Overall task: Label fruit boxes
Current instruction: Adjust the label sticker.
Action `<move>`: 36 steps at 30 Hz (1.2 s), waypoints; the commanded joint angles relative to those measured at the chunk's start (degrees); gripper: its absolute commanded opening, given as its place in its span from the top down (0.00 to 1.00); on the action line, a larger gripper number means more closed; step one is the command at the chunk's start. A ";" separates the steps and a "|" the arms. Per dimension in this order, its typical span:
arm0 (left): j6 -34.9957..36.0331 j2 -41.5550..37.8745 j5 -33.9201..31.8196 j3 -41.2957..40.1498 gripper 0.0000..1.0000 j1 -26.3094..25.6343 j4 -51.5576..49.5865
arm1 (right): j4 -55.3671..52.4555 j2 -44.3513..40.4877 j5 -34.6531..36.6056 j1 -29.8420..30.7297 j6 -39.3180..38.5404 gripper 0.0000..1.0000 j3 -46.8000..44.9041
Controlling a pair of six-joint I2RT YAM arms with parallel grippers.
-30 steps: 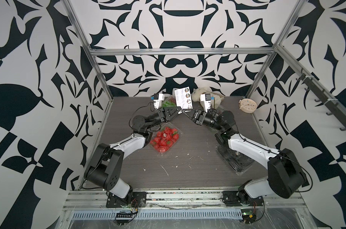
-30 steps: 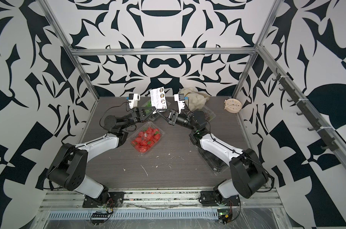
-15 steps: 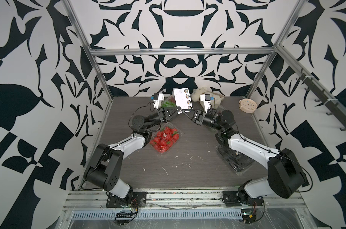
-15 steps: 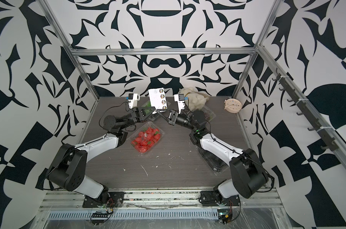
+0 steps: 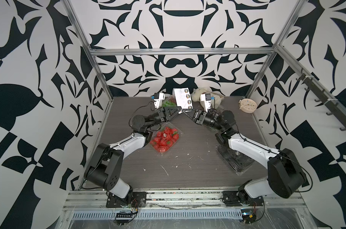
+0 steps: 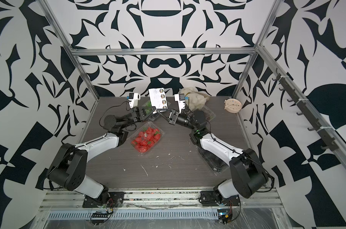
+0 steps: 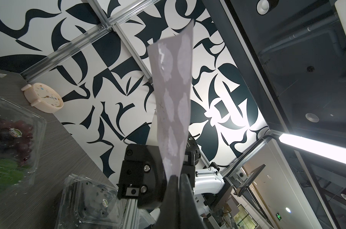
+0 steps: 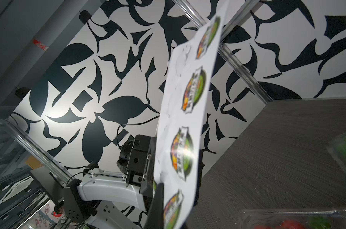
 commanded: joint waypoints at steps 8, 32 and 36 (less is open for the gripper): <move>-0.16 0.97 1.08 1.19 1.00 -0.14 1.54 | 5.92 -0.76 -2.55 0.28 1.50 1.00 0.97; -0.12 -0.23 1.86 1.20 1.00 -0.21 1.54 | 6.80 2.53 -2.94 0.39 2.35 1.00 2.15; -0.13 0.15 1.92 1.28 1.00 -0.30 1.54 | 6.81 2.44 -3.09 0.36 2.44 1.00 2.26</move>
